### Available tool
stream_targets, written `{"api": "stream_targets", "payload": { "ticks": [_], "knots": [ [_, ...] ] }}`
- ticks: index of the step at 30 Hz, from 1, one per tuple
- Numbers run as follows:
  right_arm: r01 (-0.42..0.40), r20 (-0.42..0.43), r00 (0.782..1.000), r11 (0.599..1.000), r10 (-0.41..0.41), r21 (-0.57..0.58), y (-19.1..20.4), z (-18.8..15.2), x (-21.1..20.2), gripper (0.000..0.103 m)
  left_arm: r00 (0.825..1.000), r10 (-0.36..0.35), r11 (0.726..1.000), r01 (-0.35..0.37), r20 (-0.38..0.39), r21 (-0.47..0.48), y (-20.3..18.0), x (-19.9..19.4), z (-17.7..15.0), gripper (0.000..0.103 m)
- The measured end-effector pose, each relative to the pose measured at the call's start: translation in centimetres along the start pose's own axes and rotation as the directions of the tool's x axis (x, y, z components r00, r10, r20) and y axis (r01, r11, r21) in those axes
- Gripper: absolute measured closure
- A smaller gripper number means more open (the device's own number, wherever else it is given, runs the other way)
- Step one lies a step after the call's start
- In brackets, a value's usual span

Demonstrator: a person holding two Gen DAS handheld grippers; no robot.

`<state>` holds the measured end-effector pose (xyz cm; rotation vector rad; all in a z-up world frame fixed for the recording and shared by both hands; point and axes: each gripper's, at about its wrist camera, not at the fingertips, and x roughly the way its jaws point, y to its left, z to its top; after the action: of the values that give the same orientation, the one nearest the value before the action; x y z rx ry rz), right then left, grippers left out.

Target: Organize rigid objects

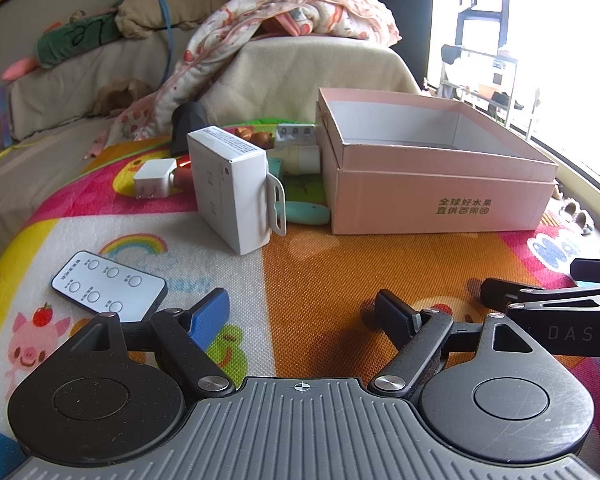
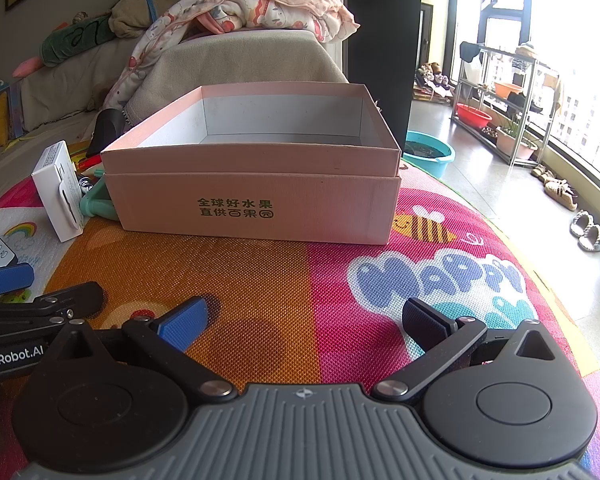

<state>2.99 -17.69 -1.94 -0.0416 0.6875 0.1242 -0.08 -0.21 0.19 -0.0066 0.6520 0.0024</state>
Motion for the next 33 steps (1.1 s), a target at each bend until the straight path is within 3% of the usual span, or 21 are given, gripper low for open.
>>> {"api": "stream_targets", "payload": {
  "ticks": [17, 21, 24, 29, 33],
  "knots": [
    [0.003, 0.0, 1.0, 1.0, -0.003, -0.004, 0.1, 0.1, -0.2, 0.0, 1.0, -0.002, 1.0, 0.002, 0.0, -0.003, 0.0, 0.0, 0.0, 0.018],
    [-0.005, -0.002, 1.0, 1.0, 0.005, 0.004, -0.1, 0.2, -0.3, 0.0, 0.999, -0.043, 0.998, 0.043, 0.018, -0.035, 0.7, -0.2, 0.0, 0.02],
    [-0.034, -0.036, 0.999, 0.999, 0.033, -0.032, -0.1, 0.6, 0.0, 0.0, 0.993, -0.104, 0.992, 0.107, 0.05, -0.069, 1.8, -0.9, 0.3, 0.022],
    [-0.078, -0.084, 0.994, 0.996, 0.074, -0.05, -0.5, 1.0, 0.1, 0.0, 0.98, -0.101, 0.984, 0.124, 0.173, -0.126, 4.9, -3.3, 2.5, 0.023],
    [-0.086, -0.091, 0.993, 0.994, 0.079, -0.068, -0.5, 1.1, 0.1, 0.0, 0.988, -0.069, 0.979, 0.094, 0.14, -0.178, 8.0, -3.3, 3.5, 0.023]
  ]
}}
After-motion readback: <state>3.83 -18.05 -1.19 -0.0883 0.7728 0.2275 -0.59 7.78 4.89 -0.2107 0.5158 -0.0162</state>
